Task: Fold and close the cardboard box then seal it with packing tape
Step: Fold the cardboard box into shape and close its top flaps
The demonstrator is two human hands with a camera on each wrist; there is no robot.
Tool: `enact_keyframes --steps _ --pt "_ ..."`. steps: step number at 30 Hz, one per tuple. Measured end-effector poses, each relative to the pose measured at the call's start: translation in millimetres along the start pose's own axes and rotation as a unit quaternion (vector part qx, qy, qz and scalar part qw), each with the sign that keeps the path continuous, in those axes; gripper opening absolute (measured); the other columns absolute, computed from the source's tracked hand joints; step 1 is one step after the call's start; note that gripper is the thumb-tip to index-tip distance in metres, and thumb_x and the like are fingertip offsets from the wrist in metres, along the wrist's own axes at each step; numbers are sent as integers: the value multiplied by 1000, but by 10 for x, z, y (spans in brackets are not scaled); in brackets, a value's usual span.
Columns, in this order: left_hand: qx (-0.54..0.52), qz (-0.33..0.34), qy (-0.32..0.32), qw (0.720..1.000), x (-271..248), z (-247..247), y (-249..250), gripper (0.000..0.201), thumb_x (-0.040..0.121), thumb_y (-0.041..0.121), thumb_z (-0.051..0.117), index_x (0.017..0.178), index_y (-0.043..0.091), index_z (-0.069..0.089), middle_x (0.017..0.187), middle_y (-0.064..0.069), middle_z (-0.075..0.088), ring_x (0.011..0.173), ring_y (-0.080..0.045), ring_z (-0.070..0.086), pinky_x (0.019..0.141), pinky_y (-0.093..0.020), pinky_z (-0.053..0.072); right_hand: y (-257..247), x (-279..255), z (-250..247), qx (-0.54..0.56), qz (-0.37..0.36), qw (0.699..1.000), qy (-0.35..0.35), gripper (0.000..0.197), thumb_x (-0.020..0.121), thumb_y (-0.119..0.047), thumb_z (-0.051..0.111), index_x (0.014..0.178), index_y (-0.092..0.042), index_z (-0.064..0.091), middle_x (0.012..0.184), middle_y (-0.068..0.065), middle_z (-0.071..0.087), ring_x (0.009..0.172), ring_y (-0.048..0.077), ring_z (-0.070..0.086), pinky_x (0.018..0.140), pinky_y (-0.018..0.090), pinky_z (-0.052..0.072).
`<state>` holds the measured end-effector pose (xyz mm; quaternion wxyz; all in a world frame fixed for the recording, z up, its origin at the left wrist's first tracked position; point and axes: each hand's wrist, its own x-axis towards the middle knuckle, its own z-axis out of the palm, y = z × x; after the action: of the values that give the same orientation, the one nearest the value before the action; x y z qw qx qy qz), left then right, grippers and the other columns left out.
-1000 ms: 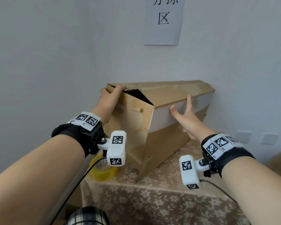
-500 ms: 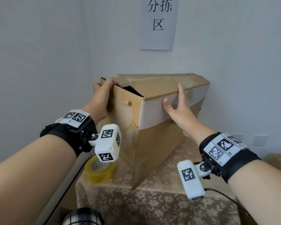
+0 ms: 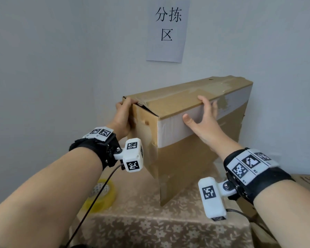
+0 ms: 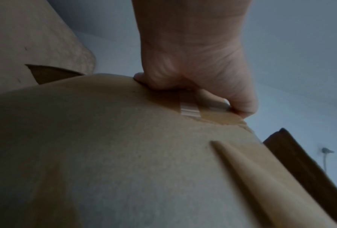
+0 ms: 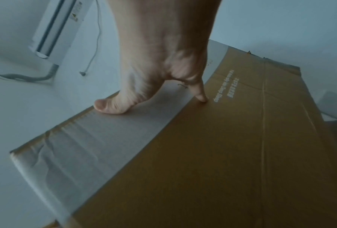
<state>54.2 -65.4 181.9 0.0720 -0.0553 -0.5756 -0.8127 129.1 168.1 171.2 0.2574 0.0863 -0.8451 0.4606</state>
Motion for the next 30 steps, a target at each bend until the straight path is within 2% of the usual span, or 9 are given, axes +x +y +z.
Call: enact_keyframes --steps 5,8,10,13,17,20,22,26,30 --pt "27 -14 -6 1000 240 -111 -128 65 55 44 65 109 15 43 93 -2 53 80 -16 55 64 -27 50 181 108 293 -12 2 1000 23 92 66 -70 56 144 -43 17 156 1 -26 147 29 -5 112 50 20" --pt "57 -15 -31 998 318 -225 -111 24 81 37 52 87 13 51 58 7 57 51 -6 56 43 -14 44 144 147 459 -41 -22 998 50 89 66 -74 53 143 -42 23 156 0 -23 146 30 -9 111 51 21" --pt "56 -12 -58 997 385 -313 -127 29 69 41 57 82 16 51 51 9 54 45 -6 53 41 -14 42 122 137 546 -70 -35 995 59 87 66 -75 51 141 -40 26 157 -2 -21 146 31 -9 110 51 23" --pt "87 -25 -61 994 499 -420 -181 53 52 47 59 95 18 45 69 7 44 58 -10 44 42 -15 38 181 103 668 -125 -34 989 67 86 69 -75 46 143 -36 28 159 -3 -11 145 30 -11 111 54 19" --pt "130 -36 -80 988 607 -503 -419 20 69 41 49 80 25 51 65 12 50 68 -11 42 53 -24 33 390 103 852 -291 -71 953 55 87 72 -82 27 141 -30 35 156 0 21 146 29 0 116 57 1" --pt "142 -33 -72 987 662 -647 -561 49 87 42 46 134 34 37 118 11 48 112 -17 46 87 -40 44 450 228 929 -323 -114 939 21 85 71 -82 25 135 -29 43 144 -2 40 144 25 15 116 50 -7" --pt "149 -17 -77 986 643 -694 -511 46 96 45 37 140 47 26 132 15 37 125 -16 38 104 -50 34 469 362 918 -324 -127 938 7 86 71 -84 24 132 -29 46 138 -3 47 138 23 26 116 48 -3" --pt "287 28 -121 950 484 -624 -339 53 97 57 15 125 35 54 136 11 40 121 -5 37 99 -41 34 561 556 839 -344 -137 929 -12 92 67 -90 17 130 -29 47 132 -4 51 130 21 37 116 51 9" --pt "310 19 -132 942 214 -633 -426 55 92 66 19 137 42 37 148 13 27 136 -14 26 104 -48 38 623 527 813 -361 -141 922 -6 86 71 -87 19 131 -31 47 133 -2 50 130 23 36 113 54 13"
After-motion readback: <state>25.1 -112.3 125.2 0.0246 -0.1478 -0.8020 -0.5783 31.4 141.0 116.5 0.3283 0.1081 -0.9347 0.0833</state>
